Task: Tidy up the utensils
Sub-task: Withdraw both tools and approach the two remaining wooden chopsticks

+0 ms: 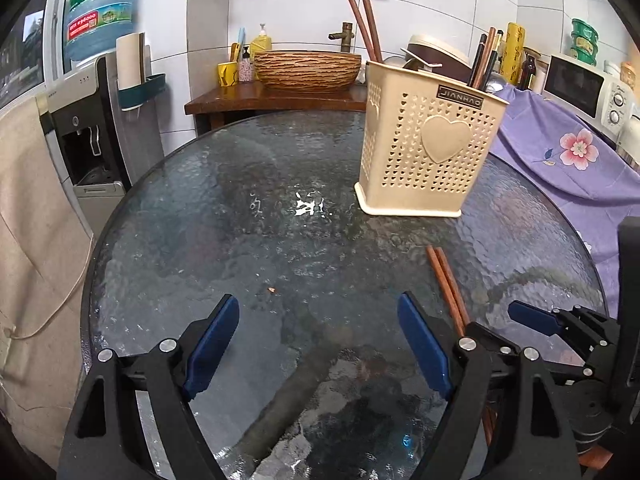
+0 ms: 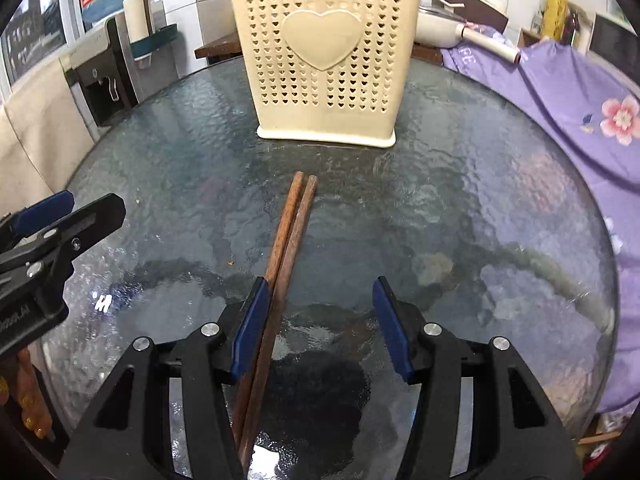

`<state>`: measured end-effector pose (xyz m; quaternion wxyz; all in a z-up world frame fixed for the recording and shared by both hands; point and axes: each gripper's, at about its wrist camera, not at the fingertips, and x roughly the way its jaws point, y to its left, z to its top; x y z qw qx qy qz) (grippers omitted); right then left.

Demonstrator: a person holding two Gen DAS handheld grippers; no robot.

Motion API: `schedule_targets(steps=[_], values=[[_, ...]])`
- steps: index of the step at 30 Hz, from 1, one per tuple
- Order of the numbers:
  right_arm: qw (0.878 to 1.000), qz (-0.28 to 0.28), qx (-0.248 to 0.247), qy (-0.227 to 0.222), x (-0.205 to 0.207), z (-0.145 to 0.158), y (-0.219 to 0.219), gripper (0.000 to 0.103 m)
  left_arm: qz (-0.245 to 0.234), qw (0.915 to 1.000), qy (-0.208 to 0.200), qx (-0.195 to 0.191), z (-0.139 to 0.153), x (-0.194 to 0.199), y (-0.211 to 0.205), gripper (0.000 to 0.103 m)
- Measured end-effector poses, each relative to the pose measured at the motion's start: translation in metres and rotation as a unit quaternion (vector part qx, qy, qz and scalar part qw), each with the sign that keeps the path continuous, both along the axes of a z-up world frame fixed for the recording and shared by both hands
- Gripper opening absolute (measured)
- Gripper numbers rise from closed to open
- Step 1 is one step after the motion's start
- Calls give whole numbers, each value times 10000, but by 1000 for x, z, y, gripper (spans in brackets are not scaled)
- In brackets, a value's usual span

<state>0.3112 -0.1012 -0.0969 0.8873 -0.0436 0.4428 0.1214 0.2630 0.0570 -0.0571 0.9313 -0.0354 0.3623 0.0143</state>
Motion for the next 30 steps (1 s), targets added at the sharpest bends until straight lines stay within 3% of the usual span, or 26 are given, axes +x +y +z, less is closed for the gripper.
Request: schedule_targets(steps=[11, 17, 30], values=[[9998, -147, -56, 120, 11, 3, -21, 50, -93, 10000, 12, -22, 0, -2, -7, 79], [9983, -165, 528, 156, 19, 8, -27, 48, -37, 10000, -22, -70, 3, -2, -3, 79], [9992, -213, 232, 228, 42, 3, 8, 35, 38, 9999, 17, -132, 2, 1, 4, 79]])
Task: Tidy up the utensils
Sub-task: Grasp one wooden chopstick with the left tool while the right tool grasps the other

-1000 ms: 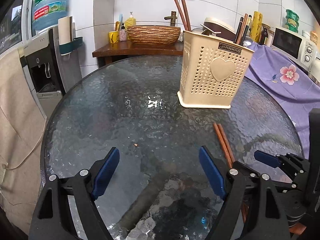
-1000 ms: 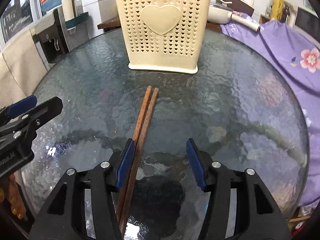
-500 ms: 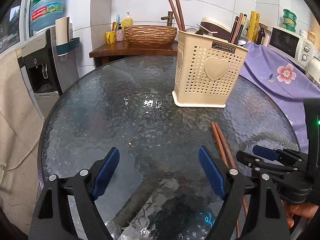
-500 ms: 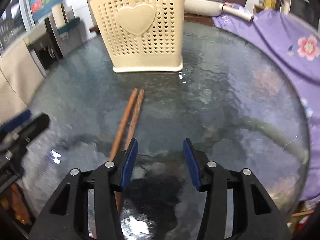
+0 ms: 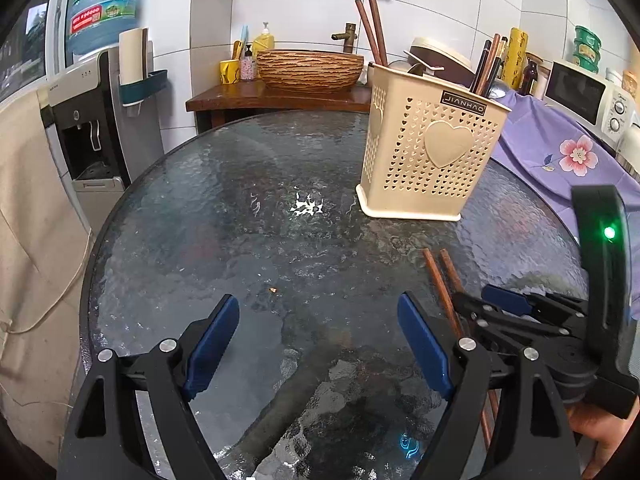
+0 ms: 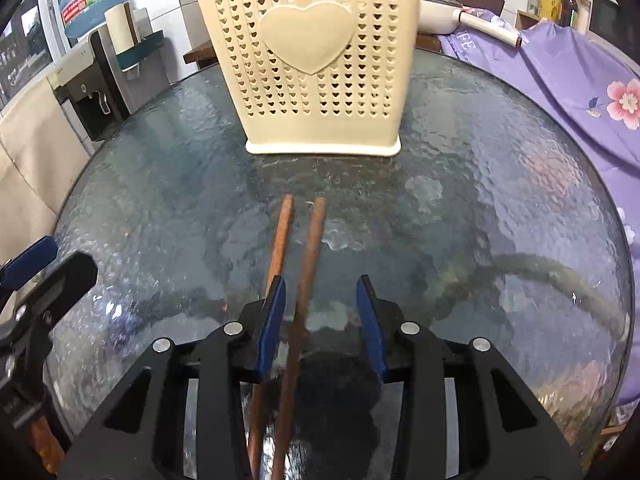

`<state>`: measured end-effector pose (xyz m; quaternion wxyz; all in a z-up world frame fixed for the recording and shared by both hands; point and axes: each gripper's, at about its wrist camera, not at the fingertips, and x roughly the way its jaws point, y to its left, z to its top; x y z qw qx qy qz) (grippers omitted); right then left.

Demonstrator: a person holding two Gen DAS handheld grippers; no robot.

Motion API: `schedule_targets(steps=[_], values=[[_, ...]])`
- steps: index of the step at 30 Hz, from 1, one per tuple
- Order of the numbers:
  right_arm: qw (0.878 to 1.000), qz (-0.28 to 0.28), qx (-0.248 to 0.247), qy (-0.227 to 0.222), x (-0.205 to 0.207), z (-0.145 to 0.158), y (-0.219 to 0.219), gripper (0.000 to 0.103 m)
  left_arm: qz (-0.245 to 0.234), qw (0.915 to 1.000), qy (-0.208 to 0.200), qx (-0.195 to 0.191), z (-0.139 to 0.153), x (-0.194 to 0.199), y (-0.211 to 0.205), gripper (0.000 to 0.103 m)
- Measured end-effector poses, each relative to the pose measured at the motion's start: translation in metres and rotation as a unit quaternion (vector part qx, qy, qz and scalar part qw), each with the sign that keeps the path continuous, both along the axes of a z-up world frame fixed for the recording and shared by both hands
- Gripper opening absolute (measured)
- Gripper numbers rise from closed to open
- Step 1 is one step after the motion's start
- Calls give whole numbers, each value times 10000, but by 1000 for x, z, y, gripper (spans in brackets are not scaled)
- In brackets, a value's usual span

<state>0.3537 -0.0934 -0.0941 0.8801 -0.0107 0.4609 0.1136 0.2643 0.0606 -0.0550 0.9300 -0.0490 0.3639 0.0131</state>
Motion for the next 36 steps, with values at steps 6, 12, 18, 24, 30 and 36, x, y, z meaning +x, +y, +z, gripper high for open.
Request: schedule_targets(steps=[6, 12, 18, 24, 30, 36], values=[[9999, -75, -65, 64, 22, 0, 5, 23, -33, 10000, 57, 59, -3, 4, -3, 79], [10000, -2, 23, 70, 32, -1, -5, 10, -170, 9996, 210, 69, -11, 11, -13, 76], [9959, 22, 865, 252, 36, -1, -37, 8, -568, 9976, 334, -208, -13, 24, -37, 69], [9945, -274, 1009, 12, 34, 12, -69, 8, -963, 9928, 586, -415, -21, 47, -69, 58], [9944, -385, 986, -75, 29, 17, -83, 8, -1048, 9912, 732, -350, -30, 68, -94, 44], [9942, -498, 943, -153, 26, 18, -94, 8, -1046, 9904, 871, -250, -40, 77, -108, 28]])
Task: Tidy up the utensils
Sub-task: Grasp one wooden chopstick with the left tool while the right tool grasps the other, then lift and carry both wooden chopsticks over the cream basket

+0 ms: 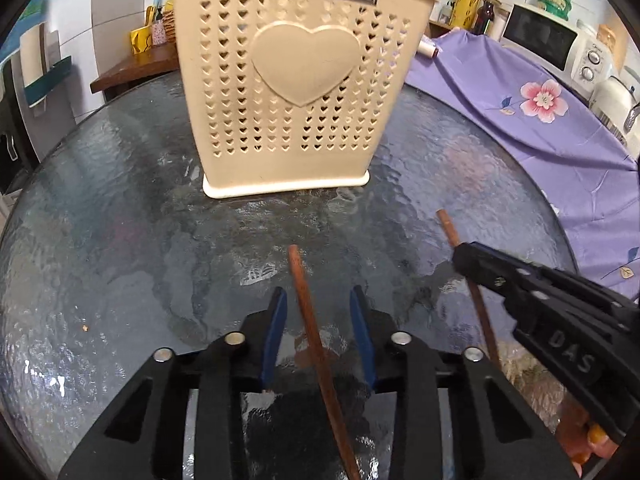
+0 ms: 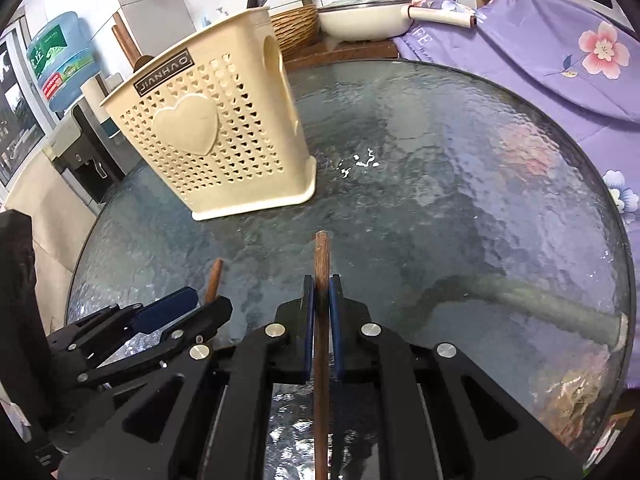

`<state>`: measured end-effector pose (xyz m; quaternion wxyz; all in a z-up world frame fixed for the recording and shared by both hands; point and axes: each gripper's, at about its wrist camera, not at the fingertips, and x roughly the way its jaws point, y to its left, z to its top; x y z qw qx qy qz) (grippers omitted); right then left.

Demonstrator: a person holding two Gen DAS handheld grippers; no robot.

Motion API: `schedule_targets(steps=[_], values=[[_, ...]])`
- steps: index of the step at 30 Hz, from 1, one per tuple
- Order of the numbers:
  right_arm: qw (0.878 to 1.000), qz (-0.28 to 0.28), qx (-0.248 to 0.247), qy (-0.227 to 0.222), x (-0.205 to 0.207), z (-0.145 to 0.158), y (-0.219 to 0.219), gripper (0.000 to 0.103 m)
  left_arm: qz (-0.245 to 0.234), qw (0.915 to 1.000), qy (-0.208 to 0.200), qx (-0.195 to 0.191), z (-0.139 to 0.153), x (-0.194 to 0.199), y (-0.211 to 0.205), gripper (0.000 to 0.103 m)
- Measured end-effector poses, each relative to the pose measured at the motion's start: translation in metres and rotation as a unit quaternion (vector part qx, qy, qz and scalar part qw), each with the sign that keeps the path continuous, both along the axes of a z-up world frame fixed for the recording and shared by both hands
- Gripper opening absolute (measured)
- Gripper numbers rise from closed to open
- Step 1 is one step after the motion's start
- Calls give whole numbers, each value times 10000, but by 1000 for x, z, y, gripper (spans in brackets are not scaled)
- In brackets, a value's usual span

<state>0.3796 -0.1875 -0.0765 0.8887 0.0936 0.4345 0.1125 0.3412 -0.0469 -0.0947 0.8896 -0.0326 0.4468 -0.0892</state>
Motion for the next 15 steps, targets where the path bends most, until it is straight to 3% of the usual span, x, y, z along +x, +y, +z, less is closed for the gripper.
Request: schedule_targets(steps=[10, 15], values=[[10000, -36, -10, -38, -1, 1, -5, 8, 110, 9996, -67, 245, 0, 8, -10, 8], [10000, -27, -23, -58, -4, -1, -3, 8, 169, 9997, -71, 189, 0, 11, -7, 7]])
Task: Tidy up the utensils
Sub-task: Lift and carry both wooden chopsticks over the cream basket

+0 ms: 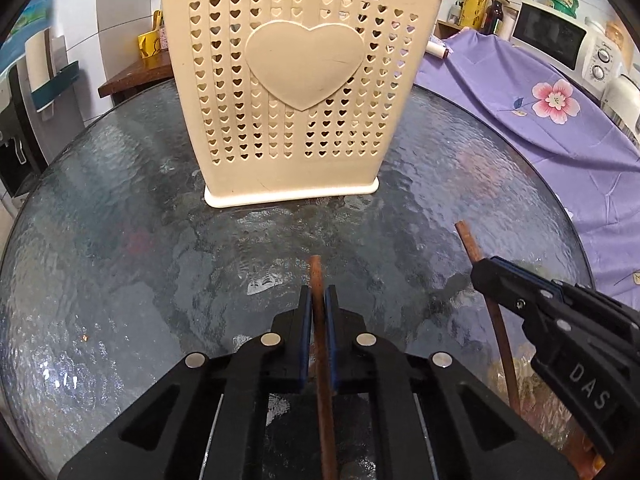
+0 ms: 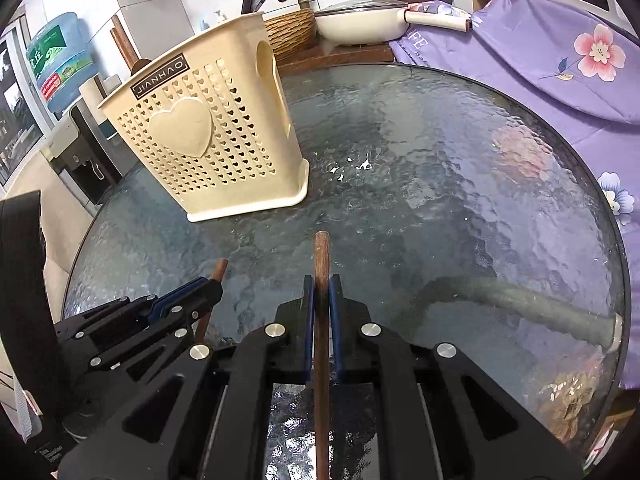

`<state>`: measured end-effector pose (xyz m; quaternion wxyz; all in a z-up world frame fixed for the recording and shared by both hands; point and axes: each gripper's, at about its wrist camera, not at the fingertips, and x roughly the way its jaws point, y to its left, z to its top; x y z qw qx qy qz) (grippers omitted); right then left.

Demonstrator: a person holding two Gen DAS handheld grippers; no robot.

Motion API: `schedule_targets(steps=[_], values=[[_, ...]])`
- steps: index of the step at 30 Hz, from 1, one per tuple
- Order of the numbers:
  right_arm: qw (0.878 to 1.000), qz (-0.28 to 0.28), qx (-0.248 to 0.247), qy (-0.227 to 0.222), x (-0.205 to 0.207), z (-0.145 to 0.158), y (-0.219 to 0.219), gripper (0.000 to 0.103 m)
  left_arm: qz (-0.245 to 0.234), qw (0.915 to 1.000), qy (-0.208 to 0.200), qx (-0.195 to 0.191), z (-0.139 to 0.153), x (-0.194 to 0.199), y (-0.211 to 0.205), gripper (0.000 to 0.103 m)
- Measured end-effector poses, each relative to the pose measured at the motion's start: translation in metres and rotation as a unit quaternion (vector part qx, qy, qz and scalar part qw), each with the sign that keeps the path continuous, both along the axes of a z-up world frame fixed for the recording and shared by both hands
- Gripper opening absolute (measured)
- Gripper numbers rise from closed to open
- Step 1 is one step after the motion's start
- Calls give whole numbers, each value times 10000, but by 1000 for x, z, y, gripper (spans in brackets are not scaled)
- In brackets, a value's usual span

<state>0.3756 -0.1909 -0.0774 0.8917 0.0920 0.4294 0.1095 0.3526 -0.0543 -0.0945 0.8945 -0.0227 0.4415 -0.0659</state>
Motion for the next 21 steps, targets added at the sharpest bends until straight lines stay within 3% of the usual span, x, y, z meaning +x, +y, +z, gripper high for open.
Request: schedule_targets(steps=[10, 21], values=[[9992, 159, 211, -301, -10, 15, 1, 8, -58, 9995, -215, -229, 21, -10, 11, 7], [9902, 599, 655, -1081, -31, 89, -4, 8, -215, 9906, -1231, -554, 111, -48, 31, 7]])
